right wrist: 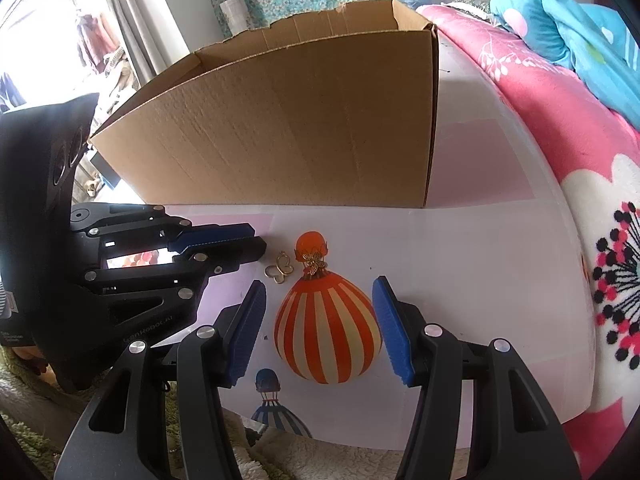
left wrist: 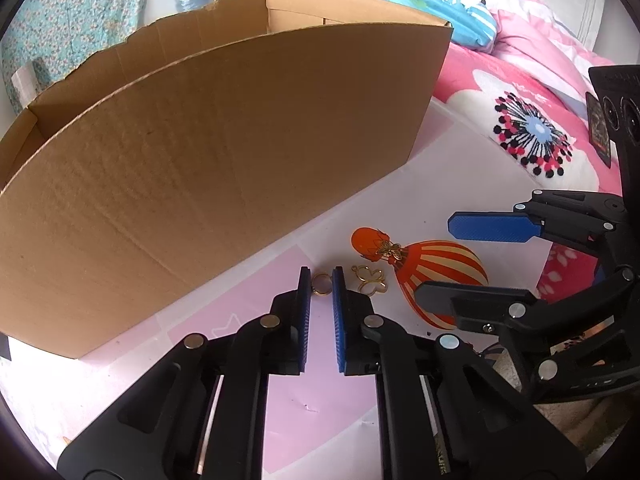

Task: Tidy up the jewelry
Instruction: 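Close the left tool on a gold ring while the right tool approaches the butterfly charm, then close the right tool on the gold butterfly charm beside the balloon earring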

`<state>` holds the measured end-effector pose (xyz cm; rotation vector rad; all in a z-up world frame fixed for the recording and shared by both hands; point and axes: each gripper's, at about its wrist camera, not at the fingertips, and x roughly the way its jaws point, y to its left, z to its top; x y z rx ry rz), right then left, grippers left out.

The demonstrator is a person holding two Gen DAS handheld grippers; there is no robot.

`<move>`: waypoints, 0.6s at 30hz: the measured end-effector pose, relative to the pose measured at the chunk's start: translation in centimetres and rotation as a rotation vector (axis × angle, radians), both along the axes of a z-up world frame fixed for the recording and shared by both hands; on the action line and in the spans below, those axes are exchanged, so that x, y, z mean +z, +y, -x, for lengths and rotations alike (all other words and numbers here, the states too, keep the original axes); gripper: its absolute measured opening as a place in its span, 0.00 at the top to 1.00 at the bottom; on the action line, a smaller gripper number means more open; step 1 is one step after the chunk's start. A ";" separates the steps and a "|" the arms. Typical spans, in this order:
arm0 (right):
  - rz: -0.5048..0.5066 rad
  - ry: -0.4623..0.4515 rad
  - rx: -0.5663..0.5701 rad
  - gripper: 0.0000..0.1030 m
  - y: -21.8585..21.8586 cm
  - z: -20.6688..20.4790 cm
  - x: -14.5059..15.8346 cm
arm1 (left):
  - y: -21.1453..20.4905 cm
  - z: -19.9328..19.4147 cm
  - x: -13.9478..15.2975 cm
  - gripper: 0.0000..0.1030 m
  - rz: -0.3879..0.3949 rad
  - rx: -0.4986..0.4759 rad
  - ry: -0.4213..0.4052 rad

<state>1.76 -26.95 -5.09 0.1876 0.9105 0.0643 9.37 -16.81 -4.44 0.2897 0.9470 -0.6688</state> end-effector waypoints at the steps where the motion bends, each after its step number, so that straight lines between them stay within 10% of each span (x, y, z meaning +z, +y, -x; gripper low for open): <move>1: 0.001 -0.001 0.001 0.51 0.0 0.0 0.0 | 0.1 0.0 0.0 0.91 -0.001 0.002 -0.001; 18: 0.027 0.032 0.096 0.66 2.0 -2.1 -0.1 | 3.3 -0.8 -0.1 0.91 0.022 0.084 0.010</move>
